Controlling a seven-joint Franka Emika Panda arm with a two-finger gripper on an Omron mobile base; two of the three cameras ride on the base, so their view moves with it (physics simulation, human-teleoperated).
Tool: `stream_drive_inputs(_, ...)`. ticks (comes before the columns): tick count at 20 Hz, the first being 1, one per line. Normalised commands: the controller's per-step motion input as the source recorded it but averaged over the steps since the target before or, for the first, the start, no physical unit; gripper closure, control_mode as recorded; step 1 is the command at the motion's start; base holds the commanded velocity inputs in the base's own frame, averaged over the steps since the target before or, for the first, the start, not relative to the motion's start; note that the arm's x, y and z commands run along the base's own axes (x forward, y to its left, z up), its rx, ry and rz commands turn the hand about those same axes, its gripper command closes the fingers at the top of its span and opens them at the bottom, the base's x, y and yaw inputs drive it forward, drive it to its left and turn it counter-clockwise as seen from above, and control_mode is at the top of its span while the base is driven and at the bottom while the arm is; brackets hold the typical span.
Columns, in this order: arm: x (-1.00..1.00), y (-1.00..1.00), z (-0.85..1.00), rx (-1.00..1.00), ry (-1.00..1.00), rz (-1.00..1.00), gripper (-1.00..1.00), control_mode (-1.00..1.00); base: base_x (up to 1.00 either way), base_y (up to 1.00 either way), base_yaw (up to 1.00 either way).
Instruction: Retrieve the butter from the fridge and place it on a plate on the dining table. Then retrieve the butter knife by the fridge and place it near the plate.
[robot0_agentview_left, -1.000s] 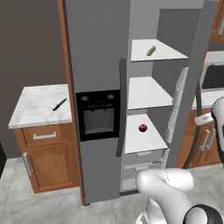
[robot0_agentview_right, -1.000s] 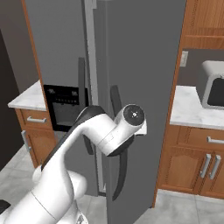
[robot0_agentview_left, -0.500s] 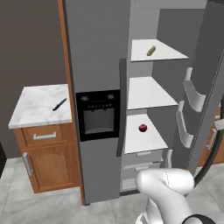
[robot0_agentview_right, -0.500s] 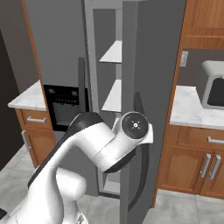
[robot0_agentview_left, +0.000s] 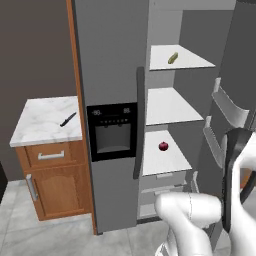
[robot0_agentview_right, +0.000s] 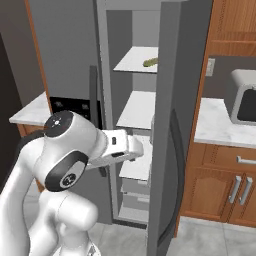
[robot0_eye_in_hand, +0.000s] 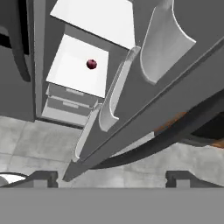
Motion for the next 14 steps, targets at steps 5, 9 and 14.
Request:
stream_drive_inputs(5, 0.49, 0.31, 0.25, -0.40, 0.21, -0.24, -1.00, -1.00, 0.00, 0.00, 0.00)
stream_drive_inputs(9, 0.72, -0.12, 0.32, -0.49, 0.27, -0.19, -1.00, -1.00, 0.00, 0.00, 0.00)
stream_drive_inputs(14, 0.90, -0.10, 0.00, -0.52, 0.26, -0.19, -1.00, -1.00, 0.00, 0.00, 0.00)
